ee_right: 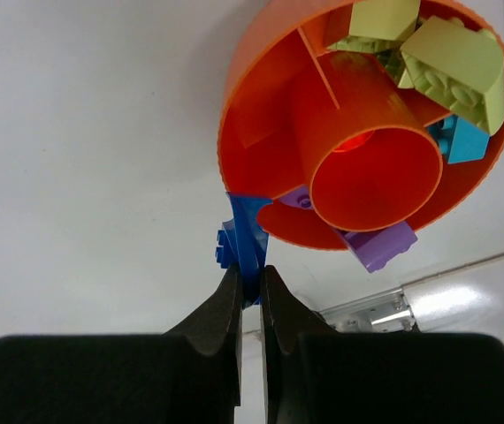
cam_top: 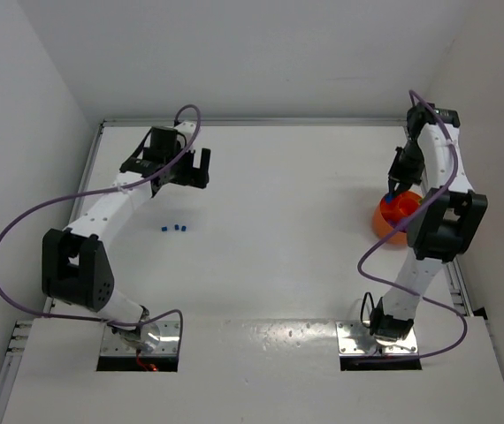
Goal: Sort the legos into containers by color
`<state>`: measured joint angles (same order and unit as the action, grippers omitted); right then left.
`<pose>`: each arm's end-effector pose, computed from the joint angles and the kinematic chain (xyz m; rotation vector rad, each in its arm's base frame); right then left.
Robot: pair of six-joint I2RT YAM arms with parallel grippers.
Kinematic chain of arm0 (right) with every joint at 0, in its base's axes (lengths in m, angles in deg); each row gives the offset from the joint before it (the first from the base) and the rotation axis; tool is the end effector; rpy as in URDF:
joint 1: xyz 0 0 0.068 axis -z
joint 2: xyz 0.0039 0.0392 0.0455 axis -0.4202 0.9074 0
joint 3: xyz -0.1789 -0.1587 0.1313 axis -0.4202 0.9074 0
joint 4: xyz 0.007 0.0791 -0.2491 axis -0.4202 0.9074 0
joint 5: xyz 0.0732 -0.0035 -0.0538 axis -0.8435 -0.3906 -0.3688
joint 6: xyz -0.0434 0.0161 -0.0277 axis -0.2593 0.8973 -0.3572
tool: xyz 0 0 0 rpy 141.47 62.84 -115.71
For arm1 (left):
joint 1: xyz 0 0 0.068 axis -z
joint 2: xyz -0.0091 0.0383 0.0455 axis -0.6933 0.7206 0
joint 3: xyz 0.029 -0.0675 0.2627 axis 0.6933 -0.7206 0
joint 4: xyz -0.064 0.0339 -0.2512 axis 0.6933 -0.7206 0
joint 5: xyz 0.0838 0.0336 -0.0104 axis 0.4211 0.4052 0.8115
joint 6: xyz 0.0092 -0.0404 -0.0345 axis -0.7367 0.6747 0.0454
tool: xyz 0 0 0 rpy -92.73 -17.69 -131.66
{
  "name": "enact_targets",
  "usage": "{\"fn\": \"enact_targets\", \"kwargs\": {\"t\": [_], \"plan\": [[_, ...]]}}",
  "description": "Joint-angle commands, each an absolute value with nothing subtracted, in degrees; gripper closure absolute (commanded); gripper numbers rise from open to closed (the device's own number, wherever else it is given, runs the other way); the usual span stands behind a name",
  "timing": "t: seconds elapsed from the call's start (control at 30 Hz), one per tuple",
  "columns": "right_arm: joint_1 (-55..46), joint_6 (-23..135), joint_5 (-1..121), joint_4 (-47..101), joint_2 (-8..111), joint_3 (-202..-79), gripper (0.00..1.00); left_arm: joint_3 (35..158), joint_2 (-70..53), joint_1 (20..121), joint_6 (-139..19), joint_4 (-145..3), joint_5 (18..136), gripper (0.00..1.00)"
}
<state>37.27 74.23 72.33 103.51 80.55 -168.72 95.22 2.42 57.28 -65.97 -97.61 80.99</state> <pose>0.3647 -0.0835 0.2838 0.9810 2.8569 -0.1107 0.3305 -0.0814 0.2955 0.1881 2.2829 -0.2678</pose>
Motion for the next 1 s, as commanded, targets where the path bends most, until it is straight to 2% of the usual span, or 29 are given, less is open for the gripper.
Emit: {"fn": "enact_targets", "kwargs": {"t": [0.0,0.23,0.27,0.3,0.4,0.53,0.67,0.73,0.83,0.97], "plan": [[36.5,75.3,75.5,105.4,81.7,-171.8,1.0,97.6,2.8,56.2,-65.1,-96.7,81.1,0.0],[36.5,75.3,77.6,104.9,83.6,-172.3,1.0,97.6,3.9,55.7,-65.1,-96.7,81.1,0.0],[36.5,75.3,77.6,104.9,84.3,-172.8,0.96,97.6,3.9,55.7,-65.1,-96.7,81.1,0.0],[36.5,74.7,77.6,104.9,84.9,-172.8,0.84,98.1,3.9,55.7,-65.1,-96.7,81.1,0.0],[36.5,73.6,76.5,104.3,85.5,-173.4,0.65,98.1,3.9,55.7,-66.2,-97.4,81.1,0.0],[36.5,72.3,75.1,104.3,86.0,-173.9,0.52,99.3,5.0,55.1,-68.2,-98.6,79.8,0.0],[36.5,69.8,70.5,103.8,85.5,-176.0,0.52,99.3,5.0,53.8,-70.9,-99.3,77.1,0.0],[36.0,66.6,65.6,103.3,84.1,-178.4,0.57,98.3,2.7,52.8,-72.4,-99.3,75.7,0.0],[35.5,61.8,58.5,103.3,82.2,-181.5,0.59,96.2,0.3,49.0,-72.9,-97.5,77.3,0.0],[35.5,49.1,46.6,104.8,84.0,-191.0,0.57,99.0,2.7,43.2,-75.4,-102.9,78.2,0.09]]}}
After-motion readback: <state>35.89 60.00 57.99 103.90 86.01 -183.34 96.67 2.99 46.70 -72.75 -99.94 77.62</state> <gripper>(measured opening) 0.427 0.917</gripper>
